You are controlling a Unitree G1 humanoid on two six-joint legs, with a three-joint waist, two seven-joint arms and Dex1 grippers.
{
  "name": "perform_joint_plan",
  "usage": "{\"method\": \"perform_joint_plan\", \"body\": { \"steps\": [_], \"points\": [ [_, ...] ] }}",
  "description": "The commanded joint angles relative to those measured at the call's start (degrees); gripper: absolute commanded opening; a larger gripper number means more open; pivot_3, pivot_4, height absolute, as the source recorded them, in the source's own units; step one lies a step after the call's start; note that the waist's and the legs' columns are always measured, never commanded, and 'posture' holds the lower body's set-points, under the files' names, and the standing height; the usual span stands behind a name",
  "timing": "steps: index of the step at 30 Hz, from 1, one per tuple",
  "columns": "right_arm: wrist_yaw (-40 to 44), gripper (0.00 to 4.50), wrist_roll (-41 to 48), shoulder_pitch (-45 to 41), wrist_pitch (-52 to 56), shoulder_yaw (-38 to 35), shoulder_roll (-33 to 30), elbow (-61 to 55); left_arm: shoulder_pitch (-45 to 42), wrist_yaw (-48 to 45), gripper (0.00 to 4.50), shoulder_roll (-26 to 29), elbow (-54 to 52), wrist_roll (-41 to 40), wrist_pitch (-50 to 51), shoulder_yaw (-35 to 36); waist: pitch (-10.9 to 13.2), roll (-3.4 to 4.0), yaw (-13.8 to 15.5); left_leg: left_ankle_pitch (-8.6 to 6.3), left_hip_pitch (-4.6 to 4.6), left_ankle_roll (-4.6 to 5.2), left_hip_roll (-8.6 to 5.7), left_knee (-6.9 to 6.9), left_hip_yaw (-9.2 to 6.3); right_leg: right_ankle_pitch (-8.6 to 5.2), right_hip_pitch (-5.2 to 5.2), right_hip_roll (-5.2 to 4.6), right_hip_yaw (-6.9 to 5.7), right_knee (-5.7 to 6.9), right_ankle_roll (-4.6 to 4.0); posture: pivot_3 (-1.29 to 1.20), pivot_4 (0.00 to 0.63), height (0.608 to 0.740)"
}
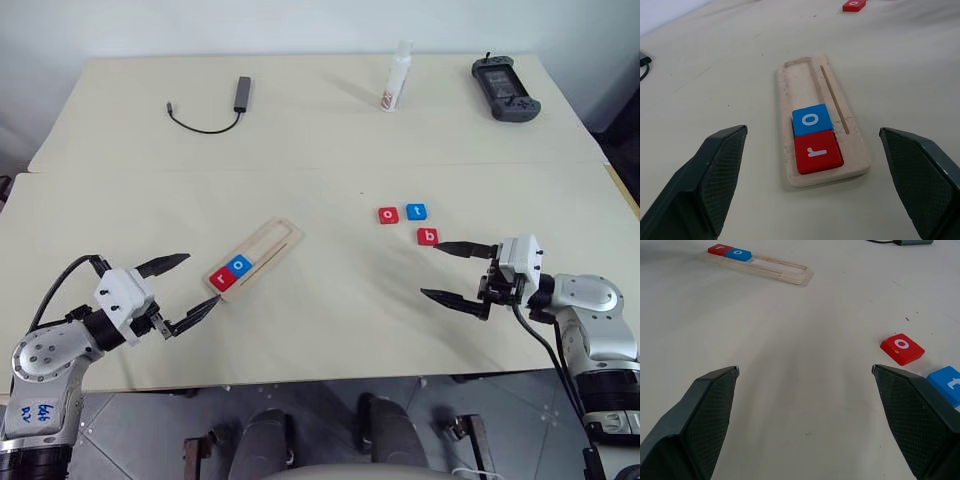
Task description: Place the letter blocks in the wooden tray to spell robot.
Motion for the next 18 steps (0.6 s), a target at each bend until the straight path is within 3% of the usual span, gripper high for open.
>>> {"method": "perform_joint_plan", "body": {
  "steps": [1,12,18],
  "points": [
    [-1.4,4.47,1.3,-0.5,1.7,-0.9,1.0,-3.0,0.5,0.5,4.50,-0.3,-1.4,0.0,-0.4,0.4,0.0,0.00,0.0,0.00,0.00,0.00,0.00,0.00,0.00,0.00,0.00,0.00,0.00,0.00,0.00,0.00,0.150,0.740],
    [0.3,4.47,3.1,-8.1,8.5,7.1,9.7,-11.1,12.5,0.4,4.50,-1.9,3.3,-2.8,-0.6,10.3,0.0,0.00,-0.2,-0.02,0.01,-0.04,0.10,0.00,0.02,-0.01,-0.04,0.06,0.00,0.01,-0.02,0.00,0.150,0.740],
    [0.3,4.47,2.7,-9.2,7.6,7.7,11.2,-10.9,14.2,-0.3,4.50,-2.8,5.6,-2.9,-1.4,9.9,0.0,-0.02,1.3,-0.03,-0.04,-0.02,0.06,0.06,-0.04,-0.01,-0.04,0.03,-0.03,0.02,-0.04,0.00,0.150,0.740]
  ]
}}
